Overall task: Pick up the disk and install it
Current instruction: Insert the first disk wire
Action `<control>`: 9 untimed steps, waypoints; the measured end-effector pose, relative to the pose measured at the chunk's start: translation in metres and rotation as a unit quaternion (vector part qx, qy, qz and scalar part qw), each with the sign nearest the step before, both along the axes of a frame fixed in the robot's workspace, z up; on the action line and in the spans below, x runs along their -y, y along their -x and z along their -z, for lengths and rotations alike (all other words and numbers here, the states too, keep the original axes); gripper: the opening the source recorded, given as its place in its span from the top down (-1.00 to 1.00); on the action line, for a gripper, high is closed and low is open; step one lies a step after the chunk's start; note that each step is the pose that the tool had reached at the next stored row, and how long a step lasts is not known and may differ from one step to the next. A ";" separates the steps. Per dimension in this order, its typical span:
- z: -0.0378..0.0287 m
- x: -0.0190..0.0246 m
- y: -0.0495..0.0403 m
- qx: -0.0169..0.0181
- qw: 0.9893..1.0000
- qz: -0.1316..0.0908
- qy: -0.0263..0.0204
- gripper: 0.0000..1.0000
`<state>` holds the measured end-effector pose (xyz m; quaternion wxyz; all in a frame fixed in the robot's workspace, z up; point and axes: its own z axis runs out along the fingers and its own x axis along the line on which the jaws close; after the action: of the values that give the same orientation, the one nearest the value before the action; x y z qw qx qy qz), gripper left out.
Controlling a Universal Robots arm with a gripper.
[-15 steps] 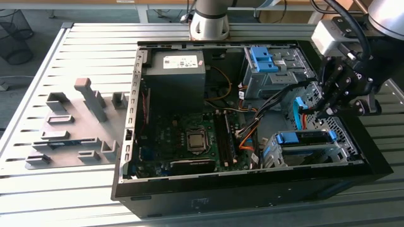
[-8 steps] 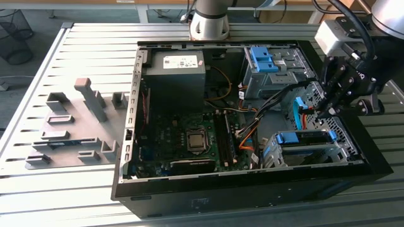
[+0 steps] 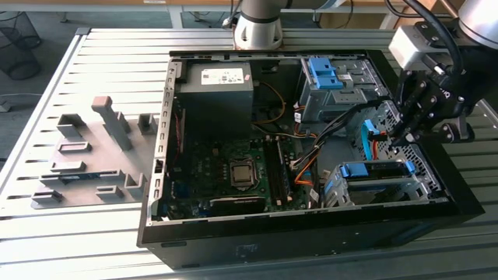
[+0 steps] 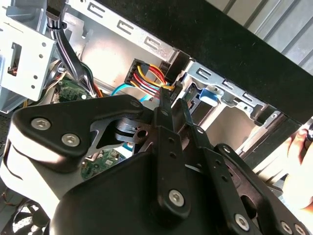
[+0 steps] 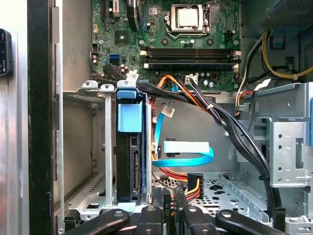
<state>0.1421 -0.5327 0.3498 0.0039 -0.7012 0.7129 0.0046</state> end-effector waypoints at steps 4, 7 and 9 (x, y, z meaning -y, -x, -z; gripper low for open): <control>0.0014 0.0000 -0.0002 0.001 1.000 -0.001 0.000 0.52; 0.0018 0.0000 -0.0003 0.001 1.000 -0.001 0.000 0.52; 0.0024 0.0000 -0.0002 0.001 1.000 -0.001 0.000 0.52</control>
<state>0.1423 -0.5327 0.3474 0.0048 -0.7017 0.7124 0.0039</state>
